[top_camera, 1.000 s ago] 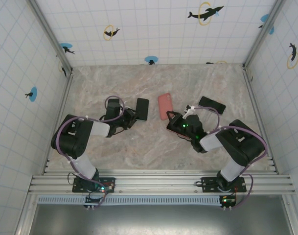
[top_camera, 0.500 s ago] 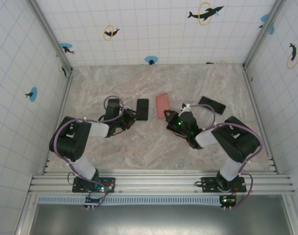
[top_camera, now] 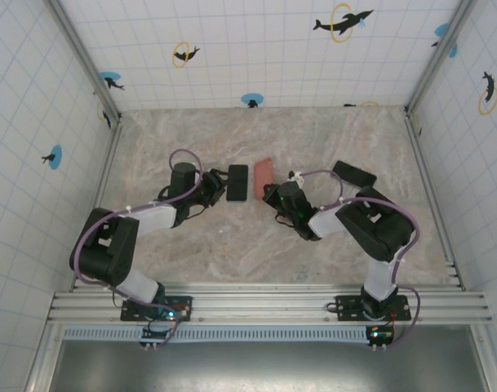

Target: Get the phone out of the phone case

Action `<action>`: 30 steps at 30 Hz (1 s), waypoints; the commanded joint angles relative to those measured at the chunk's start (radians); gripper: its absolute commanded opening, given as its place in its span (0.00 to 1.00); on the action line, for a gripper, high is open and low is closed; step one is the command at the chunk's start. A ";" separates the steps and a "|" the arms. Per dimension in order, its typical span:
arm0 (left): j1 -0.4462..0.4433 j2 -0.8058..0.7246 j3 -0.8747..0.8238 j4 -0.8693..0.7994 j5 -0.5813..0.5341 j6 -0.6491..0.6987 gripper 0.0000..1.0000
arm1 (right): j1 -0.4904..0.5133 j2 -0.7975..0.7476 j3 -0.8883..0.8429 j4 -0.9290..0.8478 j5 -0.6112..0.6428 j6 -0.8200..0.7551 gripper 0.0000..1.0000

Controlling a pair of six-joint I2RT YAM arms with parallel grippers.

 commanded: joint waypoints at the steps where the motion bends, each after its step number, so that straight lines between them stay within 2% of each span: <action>1: 0.001 -0.039 0.025 -0.052 0.018 0.043 0.71 | 0.010 0.039 0.044 -0.032 0.036 0.027 0.03; 10: 0.000 -0.054 0.016 -0.039 0.044 0.048 0.72 | 0.012 0.085 0.096 -0.049 -0.010 0.017 0.13; 16: 0.002 -0.046 0.012 -0.030 0.055 0.053 0.72 | 0.016 0.077 0.109 -0.088 -0.024 -0.025 0.23; 24: 0.001 -0.034 0.019 -0.020 0.070 0.056 0.72 | 0.023 0.033 0.121 -0.175 0.007 -0.137 0.42; 30: 0.000 -0.021 0.019 -0.011 0.081 0.055 0.72 | 0.042 0.013 0.159 -0.268 0.057 -0.251 0.50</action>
